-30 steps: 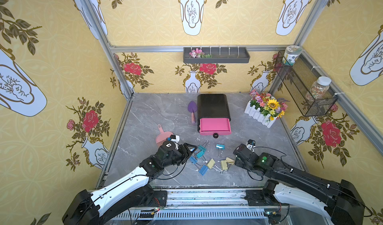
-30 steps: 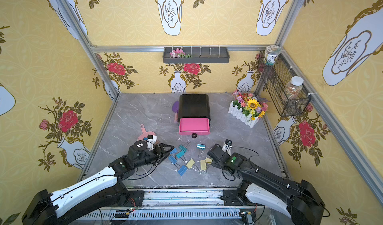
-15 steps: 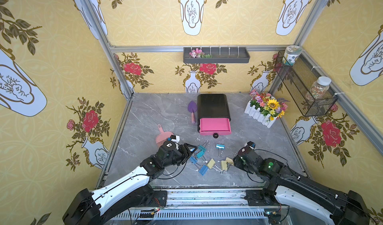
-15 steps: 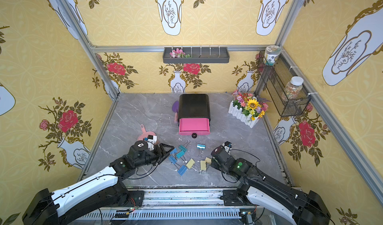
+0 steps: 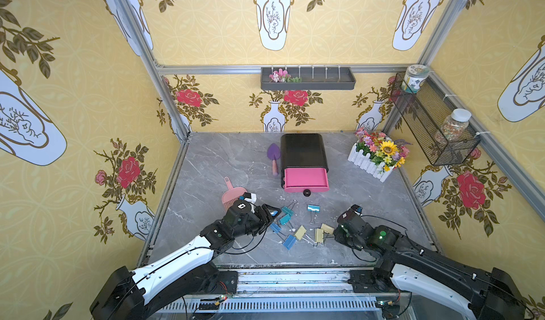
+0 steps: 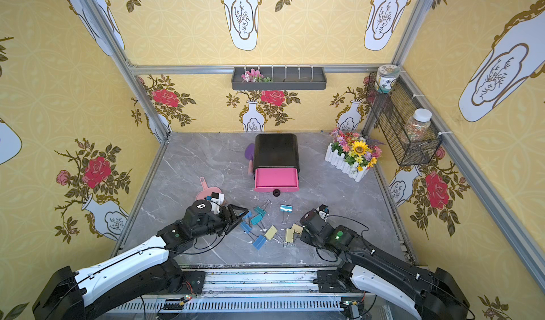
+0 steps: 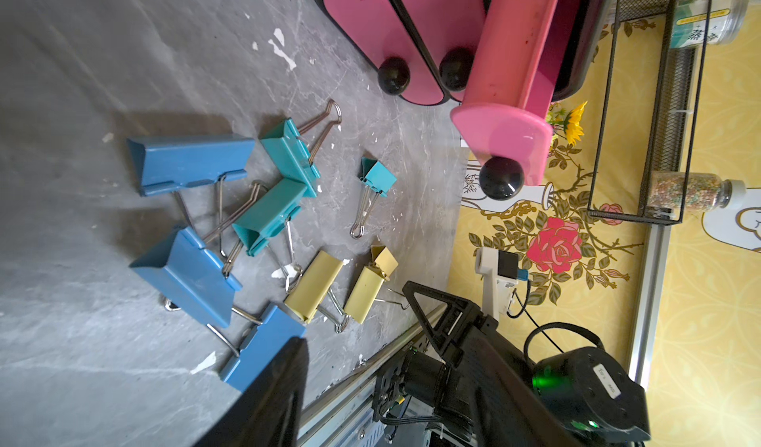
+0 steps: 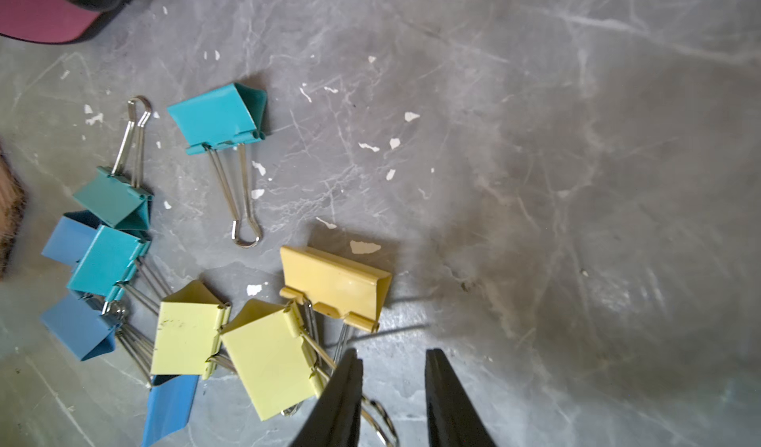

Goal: Put the binder clips in the drawer according to color
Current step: Pick up the binder clip at the center of the board.

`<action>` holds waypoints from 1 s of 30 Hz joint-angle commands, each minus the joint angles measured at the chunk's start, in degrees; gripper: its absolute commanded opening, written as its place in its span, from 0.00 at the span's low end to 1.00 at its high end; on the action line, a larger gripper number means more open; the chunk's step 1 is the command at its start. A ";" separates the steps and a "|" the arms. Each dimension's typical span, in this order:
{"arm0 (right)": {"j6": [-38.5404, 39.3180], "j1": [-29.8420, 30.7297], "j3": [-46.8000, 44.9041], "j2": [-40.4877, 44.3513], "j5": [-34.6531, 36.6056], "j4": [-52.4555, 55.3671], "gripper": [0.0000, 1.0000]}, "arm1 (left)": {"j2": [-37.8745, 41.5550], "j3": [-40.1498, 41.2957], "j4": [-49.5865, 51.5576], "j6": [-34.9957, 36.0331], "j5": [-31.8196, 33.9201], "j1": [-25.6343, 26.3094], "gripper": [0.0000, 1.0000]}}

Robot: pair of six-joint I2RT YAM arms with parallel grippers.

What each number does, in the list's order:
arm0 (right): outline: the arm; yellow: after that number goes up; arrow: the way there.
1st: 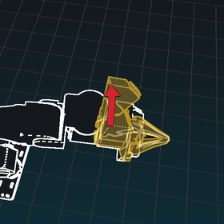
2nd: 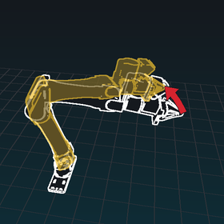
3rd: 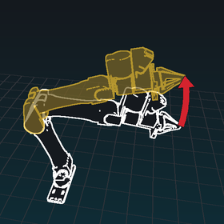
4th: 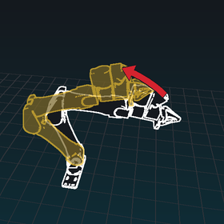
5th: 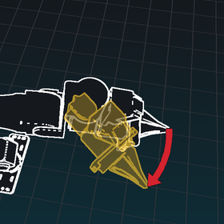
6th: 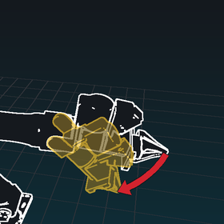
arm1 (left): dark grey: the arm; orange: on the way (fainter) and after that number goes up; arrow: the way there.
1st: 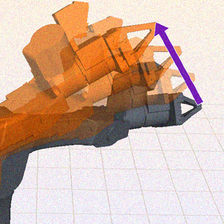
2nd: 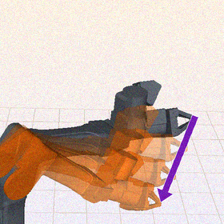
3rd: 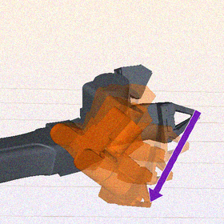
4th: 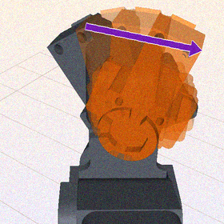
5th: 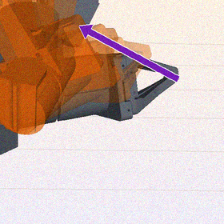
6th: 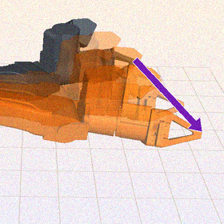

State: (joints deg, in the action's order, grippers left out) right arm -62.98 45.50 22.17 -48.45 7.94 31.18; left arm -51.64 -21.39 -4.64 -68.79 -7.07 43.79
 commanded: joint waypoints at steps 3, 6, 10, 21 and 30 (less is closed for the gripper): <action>-0.07 -0.04 -0.89 -1.78 -1.50 -6.74 0.27 | 0.05 -0.21 -0.28 0.77 -0.14 -0.01 0.66; -0.45 0.03 -1.10 -1.03 -1.94 -6.87 0.27 | 0.13 -0.28 -0.10 0.77 0.00 0.02 0.66; -0.73 0.06 -1.51 1.42 -2.36 -4.22 0.27 | -0.29 -0.33 -0.45 0.75 -0.05 -0.02 0.66; -2.34 0.05 -4.00 9.07 -2.85 4.69 0.46 | -2.04 -1.42 -1.16 1.12 -0.66 0.05 0.66; -3.15 0.31 -6.81 8.39 -7.19 -2.26 0.31 | -2.06 -1.73 -1.07 1.19 -0.75 0.07 0.66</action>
State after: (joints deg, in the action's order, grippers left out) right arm -65.71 45.71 16.03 -39.83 2.57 32.53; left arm -53.71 -22.83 -4.67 -68.51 -7.29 43.79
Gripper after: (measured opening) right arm 0.309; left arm 0.657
